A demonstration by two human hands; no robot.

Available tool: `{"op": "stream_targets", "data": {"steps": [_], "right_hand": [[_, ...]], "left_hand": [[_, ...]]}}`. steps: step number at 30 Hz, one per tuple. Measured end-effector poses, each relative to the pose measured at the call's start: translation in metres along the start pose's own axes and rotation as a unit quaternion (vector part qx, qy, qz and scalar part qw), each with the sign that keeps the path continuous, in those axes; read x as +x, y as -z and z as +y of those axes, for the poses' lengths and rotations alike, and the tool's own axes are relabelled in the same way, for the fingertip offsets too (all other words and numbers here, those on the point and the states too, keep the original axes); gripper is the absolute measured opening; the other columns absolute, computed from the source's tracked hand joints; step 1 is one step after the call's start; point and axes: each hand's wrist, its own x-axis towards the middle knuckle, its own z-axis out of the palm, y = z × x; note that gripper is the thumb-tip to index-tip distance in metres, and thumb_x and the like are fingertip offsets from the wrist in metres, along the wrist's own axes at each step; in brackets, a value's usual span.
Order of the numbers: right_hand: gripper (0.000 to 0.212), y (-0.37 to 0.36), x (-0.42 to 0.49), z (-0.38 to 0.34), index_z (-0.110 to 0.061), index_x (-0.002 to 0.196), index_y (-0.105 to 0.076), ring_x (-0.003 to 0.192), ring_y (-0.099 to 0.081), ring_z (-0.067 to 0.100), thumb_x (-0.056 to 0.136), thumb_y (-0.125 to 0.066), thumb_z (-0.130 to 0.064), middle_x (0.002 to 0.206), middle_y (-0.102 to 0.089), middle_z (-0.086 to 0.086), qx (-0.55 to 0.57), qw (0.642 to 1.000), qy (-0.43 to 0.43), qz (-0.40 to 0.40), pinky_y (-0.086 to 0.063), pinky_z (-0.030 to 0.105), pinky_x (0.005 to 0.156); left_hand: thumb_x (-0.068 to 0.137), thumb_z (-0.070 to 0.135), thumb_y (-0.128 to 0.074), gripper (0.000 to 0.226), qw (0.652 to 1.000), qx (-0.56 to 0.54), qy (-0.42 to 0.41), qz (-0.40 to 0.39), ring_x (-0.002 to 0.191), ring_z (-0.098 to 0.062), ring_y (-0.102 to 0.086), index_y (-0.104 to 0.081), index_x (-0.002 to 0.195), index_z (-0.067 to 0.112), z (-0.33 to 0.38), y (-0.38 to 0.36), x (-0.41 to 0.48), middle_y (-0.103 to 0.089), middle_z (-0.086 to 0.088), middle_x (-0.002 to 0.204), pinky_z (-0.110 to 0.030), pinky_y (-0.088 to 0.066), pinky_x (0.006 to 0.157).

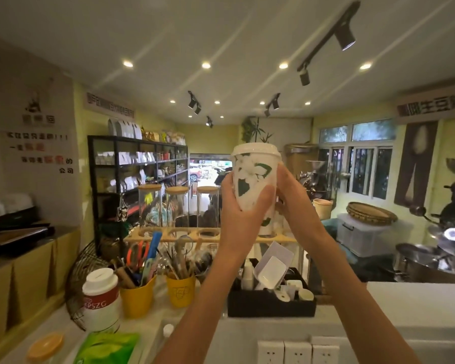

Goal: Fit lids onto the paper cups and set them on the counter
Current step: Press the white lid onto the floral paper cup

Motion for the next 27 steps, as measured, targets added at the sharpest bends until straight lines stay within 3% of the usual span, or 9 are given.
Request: {"op": "stream_targets", "data": {"steps": [2,4,9,11,13,17,19,25,27], "right_hand": [[0.102,-0.008,0.000,-0.001,-0.046,0.153,-0.007,0.142,-0.041,0.028,0.070,-0.053,-0.084,0.161,-0.031,0.003,0.005,1.000,-0.005,0.003,-0.040,0.059,0.110],[0.103,-0.020,0.000,-0.006,-0.061,0.144,-0.004,0.146,-0.034,0.029,0.060,-0.057,-0.089,0.165,-0.021,-0.002,-0.021,0.999,0.000,0.024,-0.035,0.061,0.112],[0.093,-0.030,0.005,-0.002,-0.048,0.146,-0.027,0.121,-0.061,0.026,0.067,-0.065,-0.078,0.136,-0.059,0.000,0.003,0.997,-0.006,0.081,-0.049,0.055,0.101],[0.075,-0.026,0.005,-0.002,-0.040,0.140,-0.041,0.107,-0.069,0.025,0.076,-0.066,-0.068,0.122,-0.068,0.005,0.037,0.997,-0.019,0.061,-0.058,0.048,0.087],[0.068,-0.019,0.006,-0.004,-0.025,0.136,-0.049,0.097,-0.072,0.027,0.082,-0.063,-0.063,0.115,-0.069,0.015,0.098,0.994,-0.036,0.028,-0.060,0.039,0.073],[0.083,-0.010,0.002,-0.002,-0.016,0.137,-0.056,0.117,-0.064,0.037,0.078,-0.054,-0.074,0.131,-0.064,0.021,0.235,0.968,-0.078,-0.045,-0.054,0.049,0.089],[0.083,-0.012,0.000,0.001,-0.019,0.136,-0.058,0.121,-0.061,0.038,0.075,-0.055,-0.076,0.134,-0.062,0.020,0.257,0.961,-0.080,-0.063,-0.051,0.051,0.092],[0.054,-0.013,0.004,-0.013,-0.029,0.124,-0.067,0.113,-0.069,0.028,0.090,-0.042,-0.063,0.122,-0.072,0.008,0.217,0.975,-0.040,-0.041,-0.058,0.040,0.084],[0.063,-0.011,0.005,-0.022,-0.021,0.137,-0.055,0.117,-0.066,0.030,0.091,-0.040,-0.062,0.128,-0.068,0.012,0.198,0.978,-0.031,-0.052,-0.058,0.041,0.088]], "left_hand": [[0.077,0.066,-0.065,0.085,0.984,0.152,-0.039,0.079,0.110,-0.010,-0.059,-0.022,0.144,0.038,-0.001,-0.009,-0.005,-0.052,0.008,0.128,-0.030,-0.059,0.077],[0.078,0.066,-0.063,0.091,0.944,0.288,-0.080,0.137,0.106,-0.008,-0.056,-0.015,0.148,0.032,-0.001,-0.017,-0.012,-0.050,0.001,0.133,-0.016,-0.047,0.070],[0.080,0.048,-0.074,0.101,0.898,0.407,-0.097,0.139,0.122,-0.023,-0.050,-0.007,0.151,0.022,0.002,-0.020,-0.020,-0.042,-0.008,0.140,-0.037,-0.055,0.084],[0.080,0.038,-0.076,0.106,0.924,0.362,-0.084,0.084,0.127,-0.015,-0.035,0.002,0.151,0.030,0.005,-0.014,-0.021,-0.028,-0.002,0.145,-0.038,-0.050,0.094],[0.078,0.038,-0.073,0.104,0.978,0.204,-0.048,-0.017,0.126,-0.010,-0.031,0.003,0.149,0.047,0.011,-0.002,-0.024,-0.023,0.015,0.140,-0.036,-0.051,0.095],[0.071,0.063,-0.070,0.084,0.997,-0.029,0.010,-0.076,0.123,-0.009,-0.050,-0.017,0.136,0.064,0.026,0.018,-0.027,-0.040,0.019,0.136,-0.019,-0.060,0.071],[0.074,0.059,-0.073,0.082,0.991,-0.088,0.023,-0.097,0.124,-0.011,-0.053,-0.015,0.132,0.069,0.028,0.015,-0.028,-0.042,0.016,0.140,-0.025,-0.061,0.077],[0.081,0.046,-0.071,0.077,0.991,-0.077,-0.032,-0.102,0.113,0.001,-0.060,-0.022,0.136,0.066,0.027,0.012,-0.021,-0.050,0.021,0.131,-0.022,-0.060,0.077],[0.079,0.048,-0.070,0.075,0.997,-0.032,-0.045,-0.063,0.114,-0.004,-0.058,-0.020,0.129,0.070,0.029,0.011,-0.017,-0.049,0.023,0.128,-0.024,-0.061,0.077]]}}
